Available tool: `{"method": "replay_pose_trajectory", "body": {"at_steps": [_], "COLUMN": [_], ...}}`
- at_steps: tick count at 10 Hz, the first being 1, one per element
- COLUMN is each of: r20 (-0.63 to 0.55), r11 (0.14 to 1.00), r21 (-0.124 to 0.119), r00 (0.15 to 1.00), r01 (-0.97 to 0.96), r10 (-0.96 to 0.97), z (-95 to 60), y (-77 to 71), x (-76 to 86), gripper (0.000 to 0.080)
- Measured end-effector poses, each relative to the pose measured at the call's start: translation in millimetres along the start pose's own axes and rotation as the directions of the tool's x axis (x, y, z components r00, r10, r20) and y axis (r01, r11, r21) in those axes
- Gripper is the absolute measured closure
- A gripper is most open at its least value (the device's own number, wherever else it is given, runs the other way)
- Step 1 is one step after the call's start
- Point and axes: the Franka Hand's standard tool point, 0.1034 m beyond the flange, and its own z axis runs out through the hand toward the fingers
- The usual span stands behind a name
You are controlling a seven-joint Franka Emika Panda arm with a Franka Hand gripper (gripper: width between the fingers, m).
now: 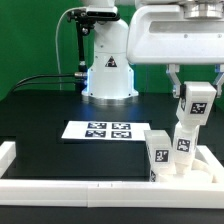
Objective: Assemble stool
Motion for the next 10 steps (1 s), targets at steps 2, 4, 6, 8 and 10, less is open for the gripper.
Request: {"method": "replay_pose_trajectory", "body": {"at_steps": [2, 4, 6, 8, 10], "r20": [-0.052, -0.110, -0.114, -0.111, -0.099], "r11": [1.000, 0.999, 0.999, 0.999, 0.999], "r21": [-0.014, -0.028, -0.024, -0.026, -0.029], "r00": [0.999, 0.993, 0.993, 0.993, 0.995], "r01": [0.004, 0.028, 0.027, 0.027, 0.032], "r10": [-0.004, -0.031, -0.030, -0.030, -0.035], "z": [17.2, 38.8, 35.4, 37.2, 42.8], "y": [0.9, -12.1, -14.9, -14.4, -16.0], "x": [-2.8, 5.1, 5.3, 4.4, -2.9], "gripper": [0.0463, 0.0463, 0.0463, 0.0463, 0.0463]}}
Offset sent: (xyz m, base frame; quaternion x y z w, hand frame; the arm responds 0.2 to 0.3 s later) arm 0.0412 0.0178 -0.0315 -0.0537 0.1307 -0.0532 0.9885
